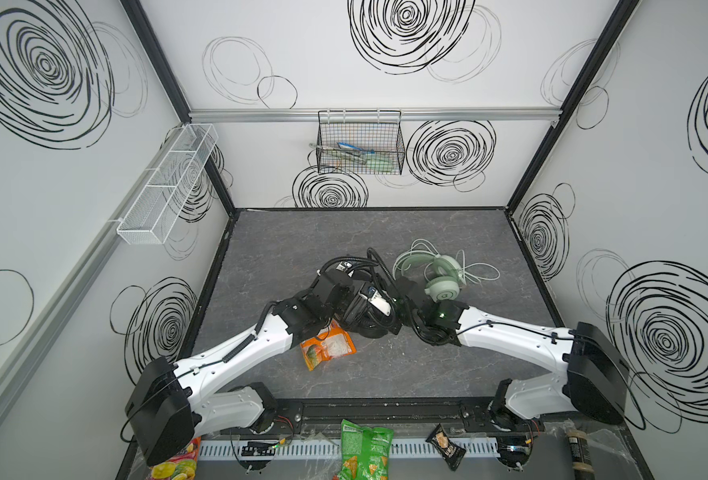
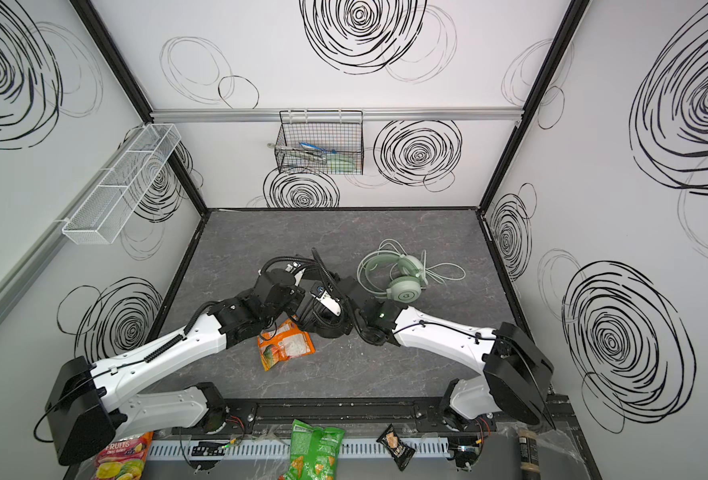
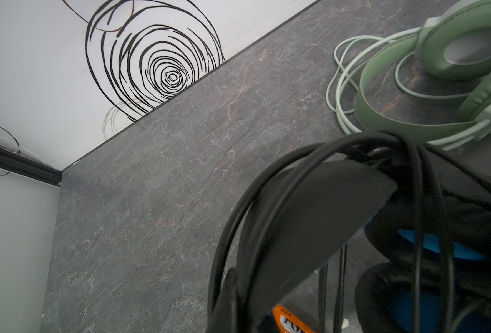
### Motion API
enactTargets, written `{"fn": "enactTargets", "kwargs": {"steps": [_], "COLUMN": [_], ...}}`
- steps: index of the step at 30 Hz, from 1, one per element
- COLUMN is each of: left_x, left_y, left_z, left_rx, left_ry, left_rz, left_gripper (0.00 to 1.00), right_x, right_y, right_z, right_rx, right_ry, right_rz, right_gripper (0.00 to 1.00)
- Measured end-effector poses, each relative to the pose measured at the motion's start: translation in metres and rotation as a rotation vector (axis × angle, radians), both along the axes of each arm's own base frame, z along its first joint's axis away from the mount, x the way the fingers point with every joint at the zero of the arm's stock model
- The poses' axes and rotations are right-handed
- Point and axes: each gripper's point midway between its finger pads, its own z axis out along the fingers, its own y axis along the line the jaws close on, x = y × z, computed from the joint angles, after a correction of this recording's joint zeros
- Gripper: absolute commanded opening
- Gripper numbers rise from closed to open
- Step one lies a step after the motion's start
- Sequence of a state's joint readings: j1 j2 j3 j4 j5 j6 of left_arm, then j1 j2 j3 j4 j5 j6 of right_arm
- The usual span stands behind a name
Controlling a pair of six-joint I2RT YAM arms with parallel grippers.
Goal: Wrap the headphones
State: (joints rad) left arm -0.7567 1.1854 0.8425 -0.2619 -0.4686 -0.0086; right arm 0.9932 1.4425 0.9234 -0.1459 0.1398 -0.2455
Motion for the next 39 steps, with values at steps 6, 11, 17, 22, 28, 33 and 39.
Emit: {"fn": "enactTargets", "kwargs": {"steps": [6,11,17,22,28,33,39], "left_x": [0.003,0.005,0.008,0.008,0.008,0.008,0.007], "left_y": [0.01,0.013,0.011,0.008,0.002,0.002,0.001], "left_z": [-0.008,-0.011,-0.011,-0.013,-0.014,-0.015,-0.021], "left_rx": [-0.014,-0.044,-0.093,-0.13,-0.171,-0.197,-0.243], "left_ry": [0.024,0.04,0.053,0.071,0.082,0.095,0.125], "left_rz": [0.029,0.042,0.035,0.027,0.014,0.014,0.012], "left_gripper": [0.0,0.0,0.0,0.0,0.0,0.0,0.0], "right_x": [0.022,0.026,0.033,0.039,0.048,0.052,0.05], "right_y": [0.017,0.017,0.019,0.021,0.024,0.03,0.026], "right_z": [-0.024,-0.037,-0.029,-0.028,-0.035,-0.029,-0.028], "right_rx": [-0.065,-0.055,0.025,0.068,0.111,0.195,0.269], "right_ry": [0.069,0.125,0.161,0.184,0.224,0.238,0.241], "right_rz": [-0.064,-0.086,-0.112,-0.144,-0.21,-0.245,-0.283], "right_gripper": [0.0,0.0,0.07,0.14,0.17,0.2,0.26]}}
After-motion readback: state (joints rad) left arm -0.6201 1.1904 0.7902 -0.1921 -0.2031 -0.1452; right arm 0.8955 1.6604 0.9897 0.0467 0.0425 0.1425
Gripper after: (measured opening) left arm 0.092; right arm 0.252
